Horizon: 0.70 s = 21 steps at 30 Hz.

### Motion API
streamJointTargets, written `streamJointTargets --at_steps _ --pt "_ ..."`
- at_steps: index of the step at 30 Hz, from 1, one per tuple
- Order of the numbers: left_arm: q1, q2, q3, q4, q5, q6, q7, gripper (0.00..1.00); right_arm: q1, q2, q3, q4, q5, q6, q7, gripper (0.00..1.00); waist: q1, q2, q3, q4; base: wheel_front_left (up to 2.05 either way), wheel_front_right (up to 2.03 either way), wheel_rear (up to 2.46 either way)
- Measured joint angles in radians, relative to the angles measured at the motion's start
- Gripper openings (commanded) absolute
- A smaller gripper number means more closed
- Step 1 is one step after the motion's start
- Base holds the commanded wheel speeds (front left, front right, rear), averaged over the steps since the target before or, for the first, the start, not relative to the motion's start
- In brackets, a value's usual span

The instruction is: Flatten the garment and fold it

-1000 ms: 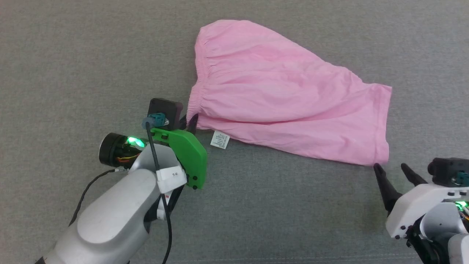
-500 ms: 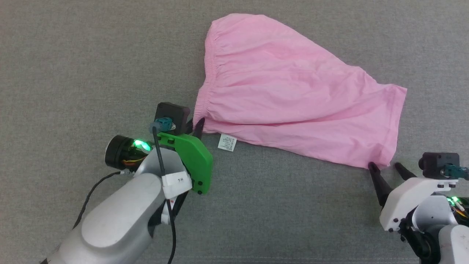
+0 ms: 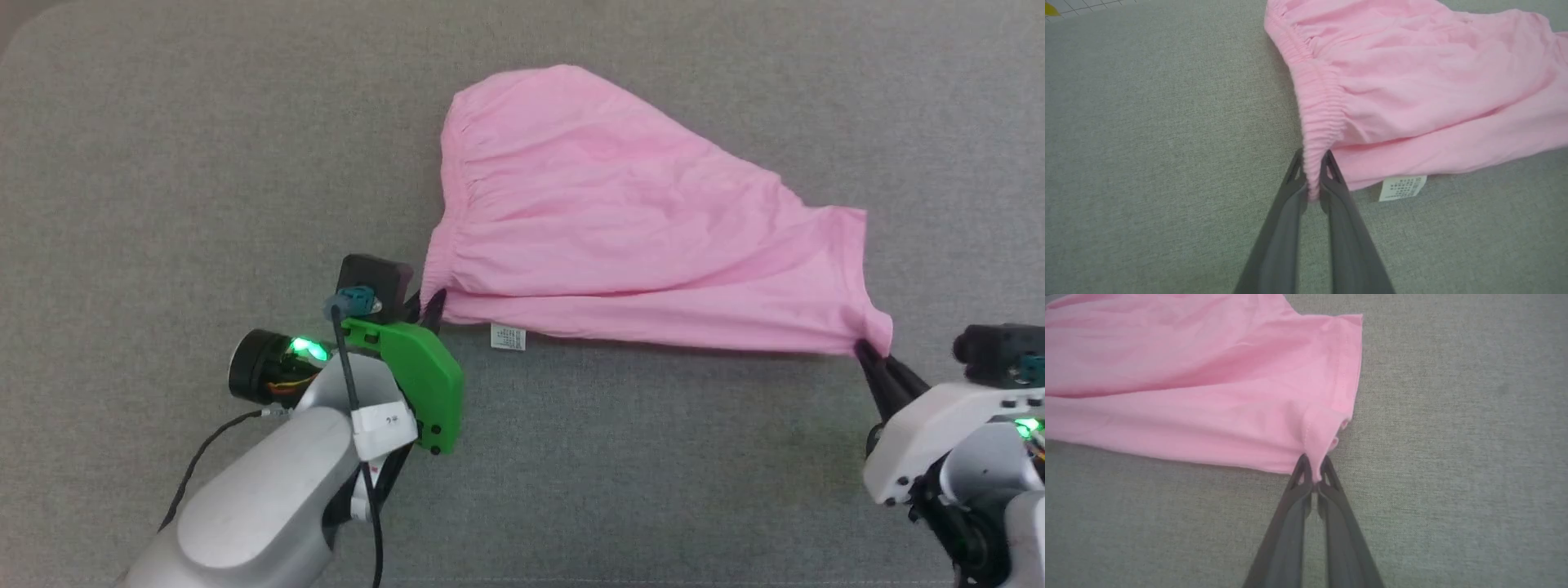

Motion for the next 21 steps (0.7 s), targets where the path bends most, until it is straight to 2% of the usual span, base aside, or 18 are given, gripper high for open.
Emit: streamJointTargets --at_steps 2,6,10,17,21 --pt "0.008 0.01 0.003 -0.006 -0.007 0.0 -0.001 0.0 0.001 -0.014 0.002 -0.048 0.052 0.0 0.008 0.0 0.0 0.0 -0.023 -0.002 0.0 0.0 0.0" --pt "0.012 0.056 0.02 -0.052 -0.017 -0.001 0.021 0.0 -0.002 -0.086 0.006 -0.168 0.164 0.0 0.036 0.0 0.0 0.0 -0.083 -0.007 0.0 0.0 0.0" --pt "-0.004 0.101 0.042 -0.109 -0.032 -0.019 0.063 0.0 -0.048 -0.152 -0.002 -0.235 0.239 0.001 0.058 0.0 0.0 0.0 -0.132 -0.012 0.0 0.0 0.0" --pt "-0.131 0.176 0.12 -0.211 -0.094 -0.078 0.147 0.0 -0.231 -0.254 0.006 -0.272 0.329 0.001 0.078 0.0 0.0 0.0 -0.206 -0.018 0.0 0.0 0.0" --pt "-0.23 0.21 0.179 -0.248 -0.142 -0.112 0.203 0.0 -0.348 -0.283 0.015 -0.267 0.37 0.001 0.093 0.0 0.0 0.0 -0.232 -0.019 0.0 0.0 0.0"
